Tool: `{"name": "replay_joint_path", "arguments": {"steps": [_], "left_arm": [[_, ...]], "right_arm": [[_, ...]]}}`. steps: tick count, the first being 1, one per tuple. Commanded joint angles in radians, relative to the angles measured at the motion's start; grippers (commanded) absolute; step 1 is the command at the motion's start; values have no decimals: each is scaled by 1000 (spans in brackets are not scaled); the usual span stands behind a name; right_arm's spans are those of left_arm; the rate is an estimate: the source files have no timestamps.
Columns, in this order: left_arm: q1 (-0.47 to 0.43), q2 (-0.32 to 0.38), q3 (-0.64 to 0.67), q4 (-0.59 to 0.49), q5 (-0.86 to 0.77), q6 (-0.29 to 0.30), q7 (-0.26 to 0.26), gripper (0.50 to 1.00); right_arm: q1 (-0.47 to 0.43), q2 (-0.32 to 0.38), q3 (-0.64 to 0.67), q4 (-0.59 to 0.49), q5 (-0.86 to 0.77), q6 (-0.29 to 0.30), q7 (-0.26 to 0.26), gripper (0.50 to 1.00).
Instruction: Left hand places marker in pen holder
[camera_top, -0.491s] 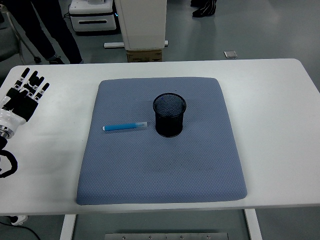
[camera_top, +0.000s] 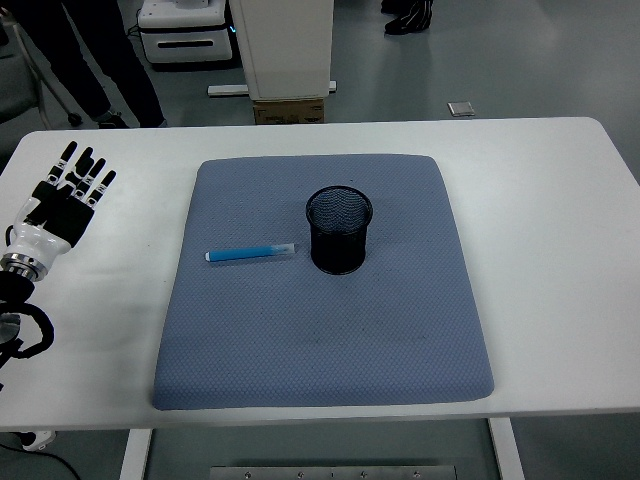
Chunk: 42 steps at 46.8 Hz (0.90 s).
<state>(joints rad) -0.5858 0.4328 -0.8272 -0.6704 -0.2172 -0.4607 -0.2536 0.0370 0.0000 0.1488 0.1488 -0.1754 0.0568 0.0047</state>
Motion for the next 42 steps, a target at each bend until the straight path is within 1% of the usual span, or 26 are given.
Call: {"name": "replay_joint_path", "arguments": {"steps": [1,6,11,19,30,35,38,42], "left_arm": [[3,-5,-1,0,-2,0,1,1000],[12,-12,-1,3,-1,7,1,1000],[21,-46,-6,3,-2,8,-1,1000],[15,-43,-4,6,16,8,-3,1000],[12,-2,-1,6,24,-7,-1,1000],[3,33,3,6,27,-7,-3,1000],[-12,49,10,6,44,5,-3,1000],[-60,61,22,5,120,11,-1,1000]], "right_arm": [[0,0,0,0,-1,0,0,1000],[0,0,0,0,0,0,0,1000],[0,0,0,0,1,0,0,1000],[0,0,0,0,1,0,0,1000],[0,0,0,0,-1,0,0,1000],[0,0,0,0,-1,0,0,1000],[0,0,0,0,1,0,0,1000],[0,0,0,0,1,0,0,1000]]}}
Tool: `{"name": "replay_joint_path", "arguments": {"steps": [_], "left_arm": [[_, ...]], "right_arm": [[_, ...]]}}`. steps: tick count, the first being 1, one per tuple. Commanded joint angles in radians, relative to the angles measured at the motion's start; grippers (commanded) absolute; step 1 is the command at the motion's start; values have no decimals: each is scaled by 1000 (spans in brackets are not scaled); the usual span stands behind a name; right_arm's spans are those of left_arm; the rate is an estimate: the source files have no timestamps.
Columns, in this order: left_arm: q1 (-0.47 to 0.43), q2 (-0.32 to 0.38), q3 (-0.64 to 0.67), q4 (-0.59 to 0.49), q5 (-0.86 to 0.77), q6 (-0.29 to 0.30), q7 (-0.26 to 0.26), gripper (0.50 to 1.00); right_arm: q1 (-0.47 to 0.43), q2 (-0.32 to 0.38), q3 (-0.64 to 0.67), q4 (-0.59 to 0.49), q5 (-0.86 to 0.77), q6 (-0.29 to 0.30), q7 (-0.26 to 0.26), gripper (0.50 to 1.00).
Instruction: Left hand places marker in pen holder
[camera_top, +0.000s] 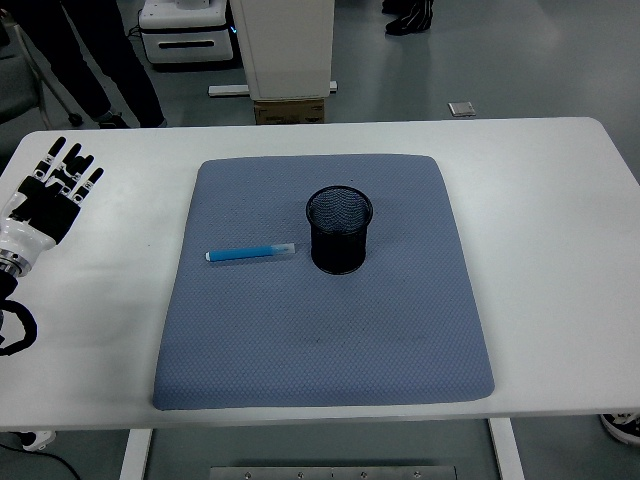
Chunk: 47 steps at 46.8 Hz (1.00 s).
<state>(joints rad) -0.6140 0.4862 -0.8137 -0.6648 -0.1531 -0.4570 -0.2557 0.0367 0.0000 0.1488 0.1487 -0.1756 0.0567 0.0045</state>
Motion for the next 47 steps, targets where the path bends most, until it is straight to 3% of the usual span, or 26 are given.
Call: {"name": "replay_joint_path", "arguments": {"steps": [1,7,11,25,34,47], "left_arm": [[-41,9,11,-1,78,14,1,1000],[-102,23,48,-7,197,107,4,1000],[-160,23,125,-10,283,135,6,1000],[-294,26,266,-52,329,130,4,1000],[-426,23,528,-62,333,175,6,1000],[-455,26,610,-93,333,169,12,1000]], "right_arm": [[0,0,0,0,-1,0,0,1000],[0,0,0,0,1,0,0,1000],[0,0,0,0,1,0,0,1000],[0,0,0,0,1,0,0,1000],[0,0,0,0,1,0,0,1000],[0,0,0,0,1,0,0,1000]]}}
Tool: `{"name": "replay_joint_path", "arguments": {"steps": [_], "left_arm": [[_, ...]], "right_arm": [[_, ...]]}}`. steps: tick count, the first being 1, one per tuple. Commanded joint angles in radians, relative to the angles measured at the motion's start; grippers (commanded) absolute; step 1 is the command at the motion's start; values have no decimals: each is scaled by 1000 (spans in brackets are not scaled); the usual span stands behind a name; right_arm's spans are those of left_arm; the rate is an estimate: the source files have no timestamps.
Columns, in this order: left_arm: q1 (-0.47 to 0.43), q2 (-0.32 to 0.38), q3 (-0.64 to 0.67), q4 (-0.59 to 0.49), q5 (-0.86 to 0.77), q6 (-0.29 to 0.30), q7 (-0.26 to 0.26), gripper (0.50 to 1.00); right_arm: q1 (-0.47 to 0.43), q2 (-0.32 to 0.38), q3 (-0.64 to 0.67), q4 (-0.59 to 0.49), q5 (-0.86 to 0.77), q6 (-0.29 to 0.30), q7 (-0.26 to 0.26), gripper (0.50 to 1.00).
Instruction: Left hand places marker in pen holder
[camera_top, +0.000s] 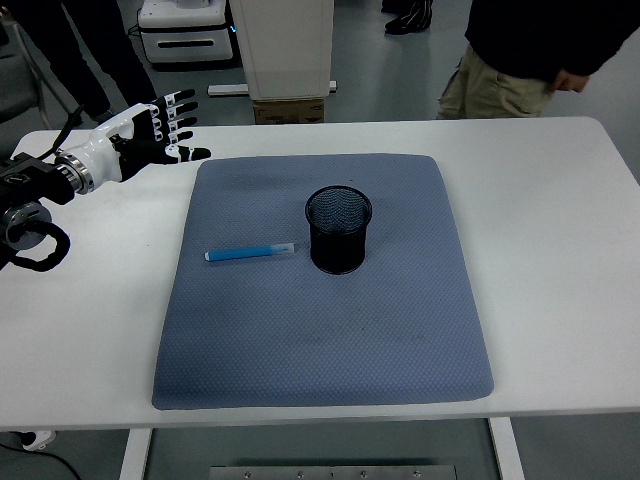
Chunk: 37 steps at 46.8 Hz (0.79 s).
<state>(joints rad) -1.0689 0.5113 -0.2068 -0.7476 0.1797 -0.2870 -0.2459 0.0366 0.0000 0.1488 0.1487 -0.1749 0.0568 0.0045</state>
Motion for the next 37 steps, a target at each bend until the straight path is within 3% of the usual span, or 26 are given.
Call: {"name": "replay_joint_path", "arguments": {"steps": [1,24,37], "left_arm": [[0,1,3,-15,0,-3,2,1000],[-66,9,9,-16,3,-20,7,1000],[-128,44,240,-16,90,-20,39,1000]], "right_arm": [[0,0,0,0,0,0,0,1000],[0,0,0,0,0,0,0,1000],[-1,0,0,0,0,0,0,1000]]}}
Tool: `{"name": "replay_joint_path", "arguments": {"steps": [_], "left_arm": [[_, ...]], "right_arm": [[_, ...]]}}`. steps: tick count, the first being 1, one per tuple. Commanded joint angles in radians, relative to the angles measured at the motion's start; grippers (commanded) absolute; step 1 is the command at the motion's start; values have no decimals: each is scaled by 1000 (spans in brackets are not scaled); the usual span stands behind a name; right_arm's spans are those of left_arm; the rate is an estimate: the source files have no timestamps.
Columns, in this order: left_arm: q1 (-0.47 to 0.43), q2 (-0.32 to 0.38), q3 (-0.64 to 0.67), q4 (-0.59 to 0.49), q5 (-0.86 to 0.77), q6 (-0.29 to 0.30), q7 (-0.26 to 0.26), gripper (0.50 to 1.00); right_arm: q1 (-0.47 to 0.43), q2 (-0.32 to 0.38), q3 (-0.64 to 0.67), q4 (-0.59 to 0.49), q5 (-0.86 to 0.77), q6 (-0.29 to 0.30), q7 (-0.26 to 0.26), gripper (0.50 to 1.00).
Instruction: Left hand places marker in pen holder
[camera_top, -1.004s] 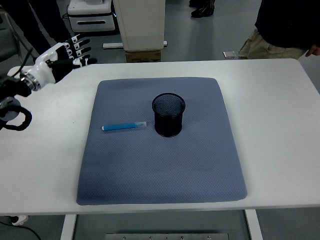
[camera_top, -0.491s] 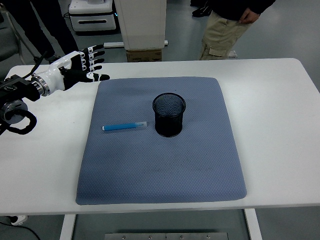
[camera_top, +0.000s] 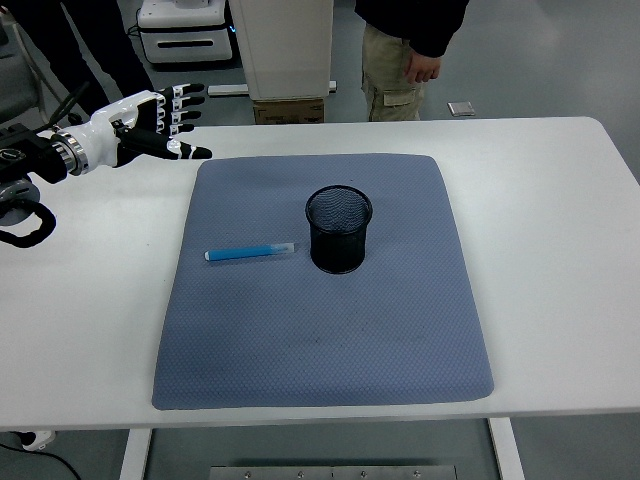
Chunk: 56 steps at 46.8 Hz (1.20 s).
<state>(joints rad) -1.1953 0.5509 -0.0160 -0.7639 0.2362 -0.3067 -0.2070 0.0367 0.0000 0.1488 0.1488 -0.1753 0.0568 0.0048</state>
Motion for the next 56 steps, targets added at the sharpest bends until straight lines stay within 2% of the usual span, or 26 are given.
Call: {"name": "replay_joint_path", "arguments": {"steps": [1,15,21,30,44,56], "left_arm": [[-1,4,60,0,49,0,0,1000],[5,15,106,-15,87,0,-6,1000],[2,9,106,-63,141,0,-12,1000],[-3,-23,106,-89,271,4,-12,1000],[-4,-32,106,-91,474,3,-11,1000],[-6,-88,106,-91,492,3,-11,1000]], "right_arm": [[0,0,0,0,0,0,0,1000],[0,0,0,0,0,0,0,1000],[0,0,0,0,0,0,0,1000],[0,0,0,0,-1,0,0,1000],[0,0,0,0,0,0,0,1000],[-1,0,0,0,0,0,0,1000]]}}
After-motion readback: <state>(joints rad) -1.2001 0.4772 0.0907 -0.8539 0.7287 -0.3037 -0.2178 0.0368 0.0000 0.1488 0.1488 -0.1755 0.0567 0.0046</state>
